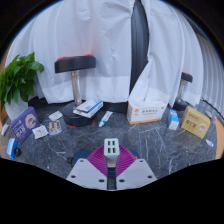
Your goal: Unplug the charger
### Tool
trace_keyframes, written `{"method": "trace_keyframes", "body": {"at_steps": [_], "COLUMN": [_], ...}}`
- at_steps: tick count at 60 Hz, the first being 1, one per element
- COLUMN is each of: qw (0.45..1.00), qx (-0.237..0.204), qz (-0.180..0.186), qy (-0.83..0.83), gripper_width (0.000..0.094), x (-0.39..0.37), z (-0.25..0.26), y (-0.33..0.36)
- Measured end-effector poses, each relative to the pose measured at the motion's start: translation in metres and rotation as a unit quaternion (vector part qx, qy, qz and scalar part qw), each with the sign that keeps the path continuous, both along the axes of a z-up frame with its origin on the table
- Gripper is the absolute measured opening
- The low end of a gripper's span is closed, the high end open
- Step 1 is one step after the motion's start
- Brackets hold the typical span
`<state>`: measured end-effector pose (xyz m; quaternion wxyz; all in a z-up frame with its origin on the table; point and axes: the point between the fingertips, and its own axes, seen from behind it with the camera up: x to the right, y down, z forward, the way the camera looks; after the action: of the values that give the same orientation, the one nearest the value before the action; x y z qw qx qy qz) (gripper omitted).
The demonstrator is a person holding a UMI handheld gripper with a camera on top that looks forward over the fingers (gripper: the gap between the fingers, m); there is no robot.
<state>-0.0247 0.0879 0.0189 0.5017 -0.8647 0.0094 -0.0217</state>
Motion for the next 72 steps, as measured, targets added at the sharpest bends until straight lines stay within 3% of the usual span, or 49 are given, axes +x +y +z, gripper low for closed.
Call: {"method": "trace_keyframes", "body": {"at_steps": [3, 8, 11, 16, 21, 30, 36, 44, 48, 55, 60, 72], "qw": [1.0, 0.989, 0.98, 0.974, 0.981, 0.996, 0.996, 0.991, 0.991, 0.995, 0.997, 0.999], "qx": [0.011, 0.146, 0.2, 0.223, 0.192, 0.067, 0.006, -0.037, -0.032, -0.055, -0.054, -0.028], "qz": [0.006, 0.021, 0.02, 0.025, 0.019, 0.017, 0.022, 0.029, 0.032, 0.018, 0.021, 0.026], "qy": [0.008, -0.007, -0.003, 0.026, 0.03, 0.062, 0.09, 0.125, 0.125, 0.086, 0.051, -0.032], "gripper_width": [0.0074, 0.0072, 0.0071, 0.007, 0.007, 0.0076, 0.0116, 0.0173, 0.0241, 0.0573, 0.0873, 0.085], "x": [0.0, 0.004, 0.01, 0.029, 0.06, 0.102, 0.111, 0.118, 0.127, 0.156, 0.172, 0.184], "z": [0.02, 0.151, 0.217, 0.265, 0.237, 0.101, 0.028, -0.022, -0.026, -0.032, -0.028, 0.029], "y": [0.0, 0.0, -0.004, -0.004, -0.005, -0.013, -0.022, -0.024, -0.019, -0.02, -0.021, -0.053]}}
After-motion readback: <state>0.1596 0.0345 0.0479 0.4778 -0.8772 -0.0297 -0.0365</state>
